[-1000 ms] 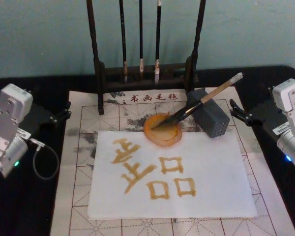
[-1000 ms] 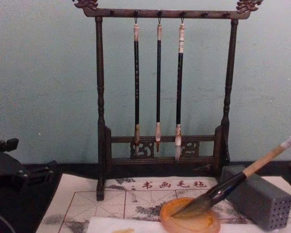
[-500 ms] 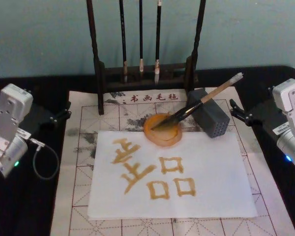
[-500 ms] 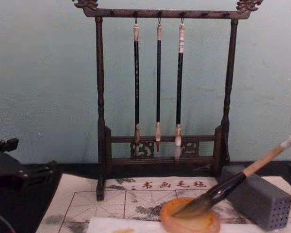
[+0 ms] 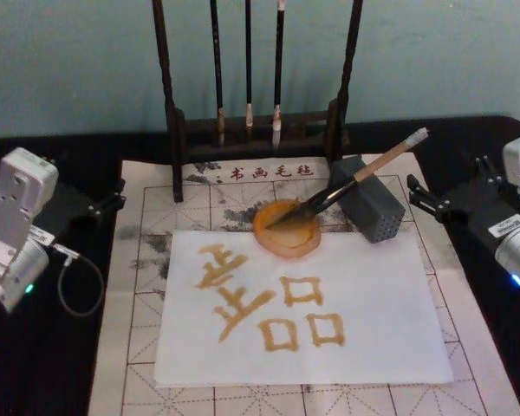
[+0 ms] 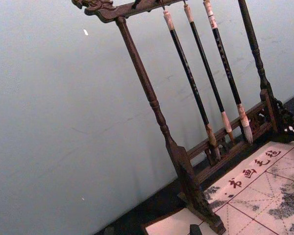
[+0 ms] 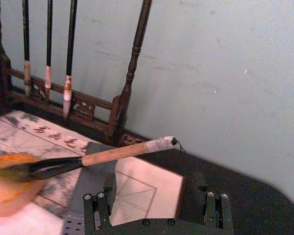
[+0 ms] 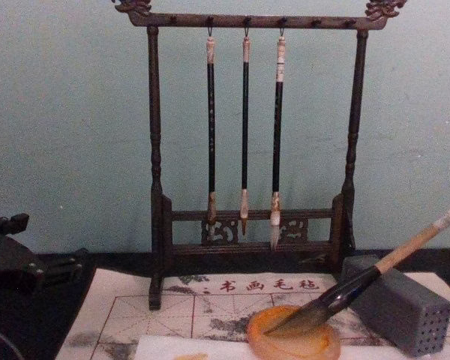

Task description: Pick up the brush from the inkstone, write on the paper, then place the brush back to its original position.

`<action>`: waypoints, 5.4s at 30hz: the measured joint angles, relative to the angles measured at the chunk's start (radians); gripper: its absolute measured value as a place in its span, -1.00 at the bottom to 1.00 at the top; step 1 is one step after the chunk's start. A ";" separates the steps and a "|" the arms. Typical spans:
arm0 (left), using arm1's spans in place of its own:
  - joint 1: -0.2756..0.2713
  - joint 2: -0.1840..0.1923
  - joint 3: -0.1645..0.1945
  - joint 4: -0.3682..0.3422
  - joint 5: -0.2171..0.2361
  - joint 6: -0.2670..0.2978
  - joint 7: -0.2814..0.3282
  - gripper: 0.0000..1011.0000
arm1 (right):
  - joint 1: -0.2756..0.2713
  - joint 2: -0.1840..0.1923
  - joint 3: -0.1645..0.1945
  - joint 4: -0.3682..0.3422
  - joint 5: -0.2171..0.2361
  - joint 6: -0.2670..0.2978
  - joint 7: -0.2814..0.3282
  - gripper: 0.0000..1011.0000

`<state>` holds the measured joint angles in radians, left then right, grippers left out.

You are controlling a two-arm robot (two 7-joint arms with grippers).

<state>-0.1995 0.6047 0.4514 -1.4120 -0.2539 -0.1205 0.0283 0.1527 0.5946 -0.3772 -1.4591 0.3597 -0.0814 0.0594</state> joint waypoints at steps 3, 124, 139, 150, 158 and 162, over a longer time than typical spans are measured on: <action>0.000 0.000 0.000 0.000 0.000 0.000 0.000 0.98 | -0.015 -0.009 0.035 -0.019 0.088 0.049 0.050 0.98; 0.000 0.000 0.000 0.000 0.000 0.000 0.000 0.98 | 0.199 -0.305 0.144 0.202 0.827 0.427 -0.018 -0.57; 0.000 0.000 0.000 0.000 0.000 0.000 0.000 0.98 | 0.199 -0.305 0.143 0.202 0.827 0.427 -0.018 -0.64; 0.000 0.000 0.000 0.000 0.000 0.000 0.000 0.98 | 0.198 -0.297 0.134 0.196 0.832 0.413 -0.014 -0.64; 0.000 0.000 0.000 0.000 0.000 0.000 0.000 0.98 | 0.195 -0.273 0.117 0.160 0.841 0.379 0.005 -0.64; 0.000 0.000 0.000 0.000 0.000 0.000 0.000 0.98 | 0.189 -0.257 0.101 0.138 0.823 0.343 0.025 -0.64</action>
<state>-0.1995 0.6047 0.4513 -1.4120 -0.2539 -0.1205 0.0283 0.3417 0.3374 -0.2760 -1.3210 1.1830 0.2616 0.0841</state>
